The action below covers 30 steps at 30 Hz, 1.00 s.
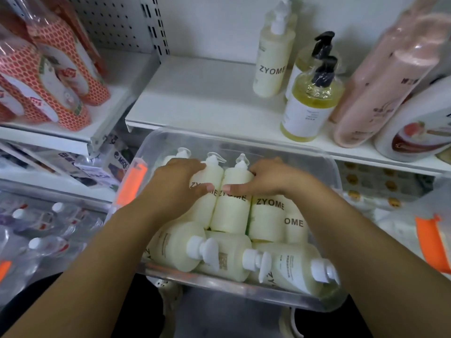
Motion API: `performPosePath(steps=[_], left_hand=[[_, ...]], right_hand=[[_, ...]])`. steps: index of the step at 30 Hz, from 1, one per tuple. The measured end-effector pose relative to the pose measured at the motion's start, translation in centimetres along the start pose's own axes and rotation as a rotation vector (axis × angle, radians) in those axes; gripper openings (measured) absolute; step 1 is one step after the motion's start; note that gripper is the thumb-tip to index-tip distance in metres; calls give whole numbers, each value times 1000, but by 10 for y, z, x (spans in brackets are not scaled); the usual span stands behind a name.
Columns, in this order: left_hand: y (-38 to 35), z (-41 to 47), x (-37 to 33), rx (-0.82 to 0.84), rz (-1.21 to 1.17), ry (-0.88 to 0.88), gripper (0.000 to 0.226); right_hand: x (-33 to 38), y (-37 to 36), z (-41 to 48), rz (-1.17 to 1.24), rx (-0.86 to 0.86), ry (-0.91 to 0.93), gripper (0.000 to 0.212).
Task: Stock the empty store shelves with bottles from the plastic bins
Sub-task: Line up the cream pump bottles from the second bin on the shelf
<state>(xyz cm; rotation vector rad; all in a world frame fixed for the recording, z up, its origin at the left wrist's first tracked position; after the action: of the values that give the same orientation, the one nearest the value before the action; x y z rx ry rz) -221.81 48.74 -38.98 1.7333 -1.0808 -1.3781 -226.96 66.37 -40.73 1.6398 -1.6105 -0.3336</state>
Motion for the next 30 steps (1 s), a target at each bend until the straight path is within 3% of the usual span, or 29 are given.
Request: performPosePath(steps=[4,8,11,15,17,19,23,26,30], left_hand=[[4,14,7,-32,-12,-25,51],[1,24,8,-31,76,-23,49],[1,27,9,-19,91,-14,46],[4,27,8,-4,87,-26,47],[5,27,7,2,59,-14,47],[10,25,5,-19,-51,-6,46],[21,16,-6,-10,-408,0,42],[17,12,-17,114,-660,-41,51],[-2,6,-35,378,-753,-80,51]], right_hand=[[3,-1,4,87,-49,-19,76],[2,-4,11,72,-94,-71,73],[3,-1,10,258,-139,-37,60],[-6,-2,7,453,-235,-51,71],[-8,-1,4,562,-255,-37,65],[-7,5,-1,635,-249,21,55],[-11,13,-16,691,-240,120,56],[-13,14,-29,770,-252,199,52],[-13,29,-42,916,-297,312,53]])
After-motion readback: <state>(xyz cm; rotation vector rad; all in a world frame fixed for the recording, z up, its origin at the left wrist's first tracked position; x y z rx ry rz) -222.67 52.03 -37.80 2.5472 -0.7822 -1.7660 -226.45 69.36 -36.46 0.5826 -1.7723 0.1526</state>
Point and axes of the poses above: each hand's wrist, its own z-axis towards the middle knuckle, its own y-axis out of the back of the hand, x = y × z, the point moved 8 cm from there along z, towards the middle knuckle, and after that the axes turned 3 degrees about x, right-handed, at the moved point
